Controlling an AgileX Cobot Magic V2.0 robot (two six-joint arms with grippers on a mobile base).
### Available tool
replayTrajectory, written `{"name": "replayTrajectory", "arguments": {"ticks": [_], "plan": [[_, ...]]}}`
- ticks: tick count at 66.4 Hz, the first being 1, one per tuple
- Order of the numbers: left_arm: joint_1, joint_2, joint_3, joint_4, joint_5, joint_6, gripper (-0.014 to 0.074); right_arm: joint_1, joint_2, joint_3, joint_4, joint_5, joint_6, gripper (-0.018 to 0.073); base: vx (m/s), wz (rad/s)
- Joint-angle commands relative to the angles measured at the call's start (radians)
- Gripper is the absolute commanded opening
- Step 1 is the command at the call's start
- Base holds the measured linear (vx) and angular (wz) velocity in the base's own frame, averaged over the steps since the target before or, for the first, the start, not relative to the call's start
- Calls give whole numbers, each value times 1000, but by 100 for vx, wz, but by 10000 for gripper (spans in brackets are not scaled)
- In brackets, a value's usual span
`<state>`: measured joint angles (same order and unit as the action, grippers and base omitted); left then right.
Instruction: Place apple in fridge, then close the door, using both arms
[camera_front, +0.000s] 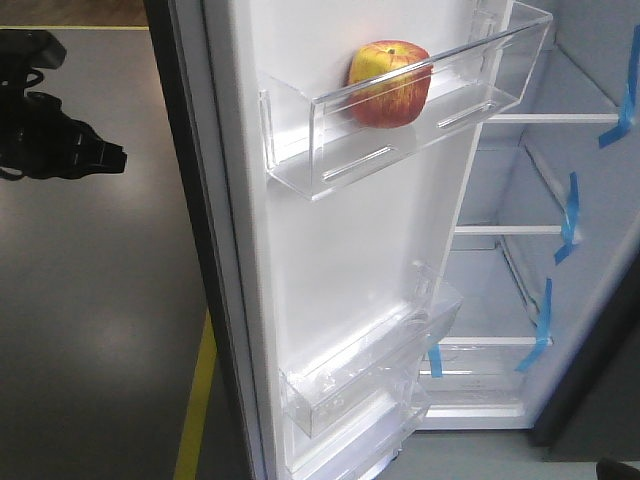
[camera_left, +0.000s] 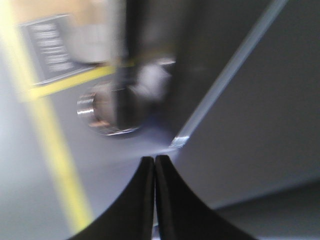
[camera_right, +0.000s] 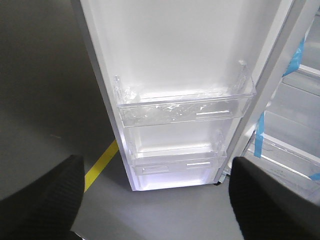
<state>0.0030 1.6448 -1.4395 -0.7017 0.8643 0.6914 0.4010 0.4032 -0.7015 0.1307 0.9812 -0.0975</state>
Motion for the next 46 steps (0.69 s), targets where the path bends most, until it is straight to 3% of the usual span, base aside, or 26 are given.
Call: {"name": "replayTrajectory", "arguments": {"ticks": [1,15,25,46], "plan": [[-3,3,-72,-138,37,44,-6,-2,8,-25,9,-58,1,578,0,0],[-3,53,-91,-369,99,163,-6,-2,8,-25,9,-58,1,578,0,0],[-3,71,-91,-483,152,224,-6,-2,8,-25,9,-58,1,578,0,0],[-67,74,-91,-509,193,252,-6,-2,8,-25,9,-58,1,578,0,0]]}}
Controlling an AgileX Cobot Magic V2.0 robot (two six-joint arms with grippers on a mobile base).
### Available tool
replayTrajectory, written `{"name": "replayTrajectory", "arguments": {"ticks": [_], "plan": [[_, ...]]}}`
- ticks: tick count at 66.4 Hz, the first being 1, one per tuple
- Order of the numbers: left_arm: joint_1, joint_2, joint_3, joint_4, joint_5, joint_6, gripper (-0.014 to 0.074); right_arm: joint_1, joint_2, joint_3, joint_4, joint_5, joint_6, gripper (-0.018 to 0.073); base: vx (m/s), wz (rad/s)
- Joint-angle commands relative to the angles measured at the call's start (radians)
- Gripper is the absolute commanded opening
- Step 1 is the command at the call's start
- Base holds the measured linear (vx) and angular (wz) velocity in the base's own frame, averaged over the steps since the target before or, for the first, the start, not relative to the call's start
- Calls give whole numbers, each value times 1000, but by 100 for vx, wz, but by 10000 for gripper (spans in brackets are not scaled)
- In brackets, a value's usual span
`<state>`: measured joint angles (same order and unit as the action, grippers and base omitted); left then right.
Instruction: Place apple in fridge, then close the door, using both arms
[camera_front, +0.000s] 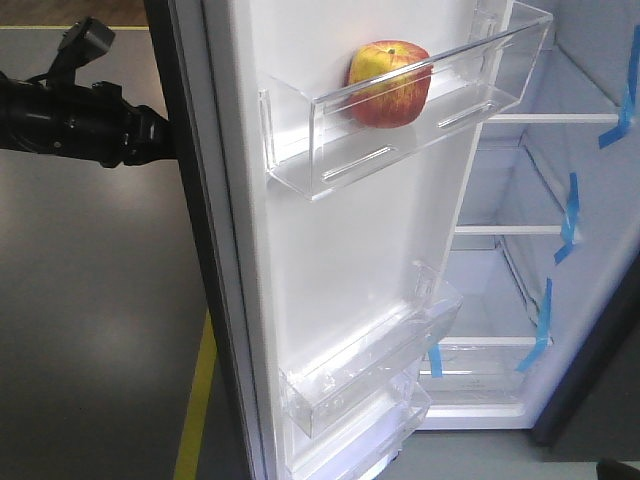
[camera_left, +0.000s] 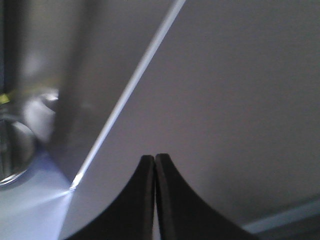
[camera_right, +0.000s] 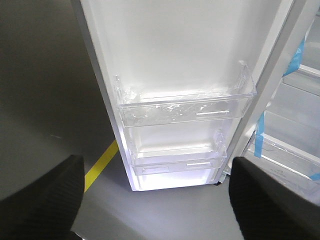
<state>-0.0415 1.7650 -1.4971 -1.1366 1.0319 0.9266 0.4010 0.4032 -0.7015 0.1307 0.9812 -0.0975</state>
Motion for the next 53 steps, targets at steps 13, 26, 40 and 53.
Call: {"name": "replayTrajectory", "arguments": {"ticks": [13,26,40,53], "plan": [[-28,-46,-33,-81,124,37,-6,-2,8,-25,9,-58,1,578,0,0],[-34,-49,-33,-157,209,62,-6,-2,8,-25,9,-58,1,578,0,0],[-107,-49,-33,-178,209,84,-6,-2,8,-25,9,-58,1,578,0,0],[-201,-49,-33,-184,207,115,-6,-2,8,-25,9,-58,1,578,0,0]]}}
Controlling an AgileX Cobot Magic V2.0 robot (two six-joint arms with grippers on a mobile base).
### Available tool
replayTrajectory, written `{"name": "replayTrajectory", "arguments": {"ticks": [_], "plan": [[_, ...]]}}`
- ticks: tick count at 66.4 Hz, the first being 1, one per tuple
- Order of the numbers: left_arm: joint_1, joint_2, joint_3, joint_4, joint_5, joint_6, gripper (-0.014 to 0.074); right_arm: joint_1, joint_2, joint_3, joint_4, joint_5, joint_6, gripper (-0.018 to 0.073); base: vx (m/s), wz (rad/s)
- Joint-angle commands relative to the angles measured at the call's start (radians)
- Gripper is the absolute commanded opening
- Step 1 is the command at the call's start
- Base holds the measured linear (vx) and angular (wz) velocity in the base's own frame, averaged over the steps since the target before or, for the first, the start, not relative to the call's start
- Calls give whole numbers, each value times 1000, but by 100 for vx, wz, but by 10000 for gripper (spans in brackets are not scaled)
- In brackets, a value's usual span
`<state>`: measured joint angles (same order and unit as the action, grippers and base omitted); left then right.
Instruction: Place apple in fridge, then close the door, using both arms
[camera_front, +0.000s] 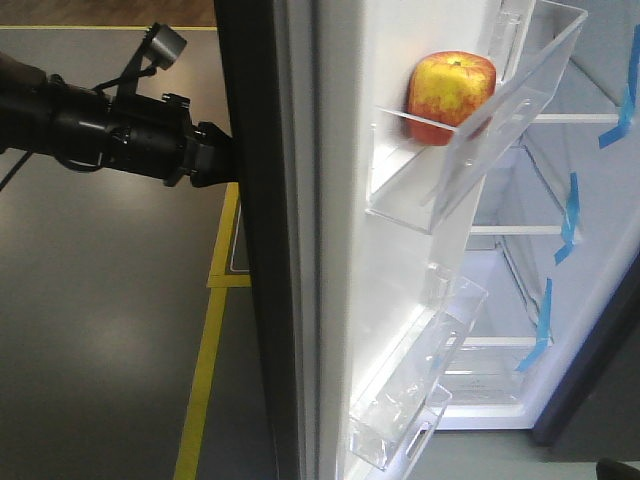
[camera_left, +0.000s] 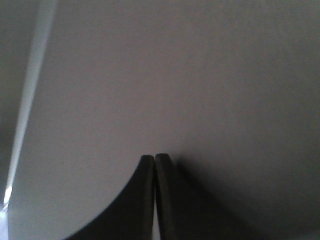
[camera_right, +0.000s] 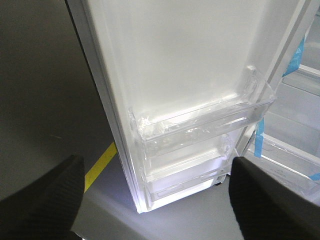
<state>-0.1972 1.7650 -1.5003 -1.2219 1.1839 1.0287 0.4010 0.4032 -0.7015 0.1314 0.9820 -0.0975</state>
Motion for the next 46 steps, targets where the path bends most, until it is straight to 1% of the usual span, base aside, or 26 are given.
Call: {"name": "replayTrajectory", "arguments": {"ticks": [1,22,31,40,46], "plan": [[-50,-49,-30,-98,54,13,-6,-2,8,-25,8,-59,1,578,0,0],[-151,-49,-30,-173,52,44,-6,-2,8,-25,8,-59,1,578,0,0],[-198,-49,-30,-191,39,69,-6,-2,8,-25,8,-59,1,578,0,0],[-253,-49,-30,-210,-18,82,-6,-2,8,-25,8,-59,1,578,0,0],[-292,-49,-30,-209,-75,93,-6,-2,8,-25,8,-59,1,578,0,0]]}}
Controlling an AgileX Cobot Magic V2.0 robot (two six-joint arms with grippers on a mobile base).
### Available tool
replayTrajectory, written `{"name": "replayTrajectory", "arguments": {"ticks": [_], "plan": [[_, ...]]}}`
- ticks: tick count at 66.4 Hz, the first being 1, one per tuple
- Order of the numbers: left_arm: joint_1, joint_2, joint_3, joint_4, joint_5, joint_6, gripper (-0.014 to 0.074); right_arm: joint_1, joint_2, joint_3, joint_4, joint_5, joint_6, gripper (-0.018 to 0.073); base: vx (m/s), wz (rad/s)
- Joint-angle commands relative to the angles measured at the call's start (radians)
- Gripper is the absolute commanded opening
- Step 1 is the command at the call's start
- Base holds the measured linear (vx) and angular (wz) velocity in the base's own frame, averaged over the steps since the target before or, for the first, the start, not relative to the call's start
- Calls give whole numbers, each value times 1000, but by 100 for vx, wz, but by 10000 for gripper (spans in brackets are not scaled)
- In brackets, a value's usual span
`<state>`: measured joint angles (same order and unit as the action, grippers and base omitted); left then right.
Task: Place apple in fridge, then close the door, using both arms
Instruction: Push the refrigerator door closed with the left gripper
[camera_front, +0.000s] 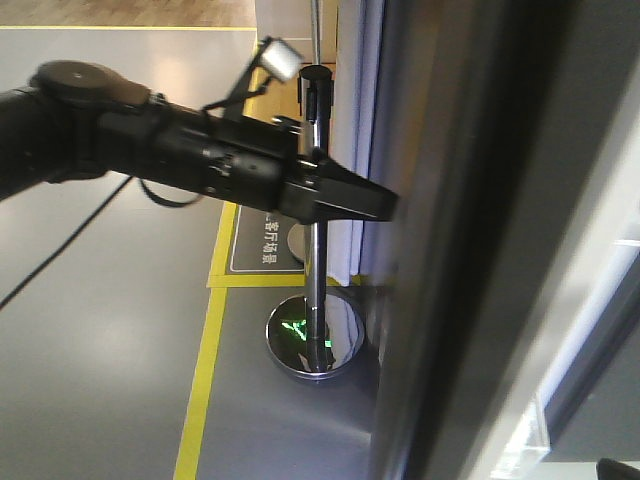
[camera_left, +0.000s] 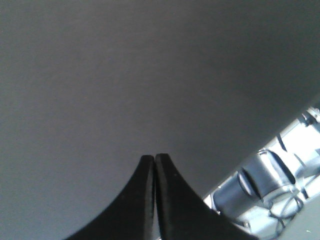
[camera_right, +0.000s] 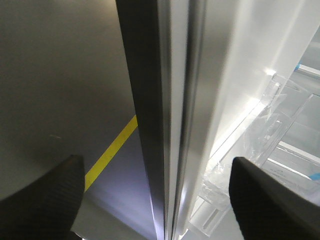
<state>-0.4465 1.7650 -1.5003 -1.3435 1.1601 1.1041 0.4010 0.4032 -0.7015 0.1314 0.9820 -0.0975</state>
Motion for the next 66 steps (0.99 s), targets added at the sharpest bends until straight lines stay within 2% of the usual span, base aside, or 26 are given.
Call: {"name": "replayTrajectory", "arguments": {"ticks": [1,19,45,57,66], "plan": [[-49,-48,-30,-88,-60,18,-6,-2,8,-25,8,-59,1,578,0,0],[-170,-47,-30,-89,-226,78,-6,-2,8,-25,8,-59,1,578,0,0],[-336,-46,-30,-107,-550,178,-6,-2,8,-25,8,-59,1,578,0,0],[-382,-38,-32,-113,-653,200,-6,-2,8,-25,8,-59,1,578,0,0],[-392,15,-94,-140,-654,200,-6,-2,8,-25,8,-59,1,578,0,0]]}}
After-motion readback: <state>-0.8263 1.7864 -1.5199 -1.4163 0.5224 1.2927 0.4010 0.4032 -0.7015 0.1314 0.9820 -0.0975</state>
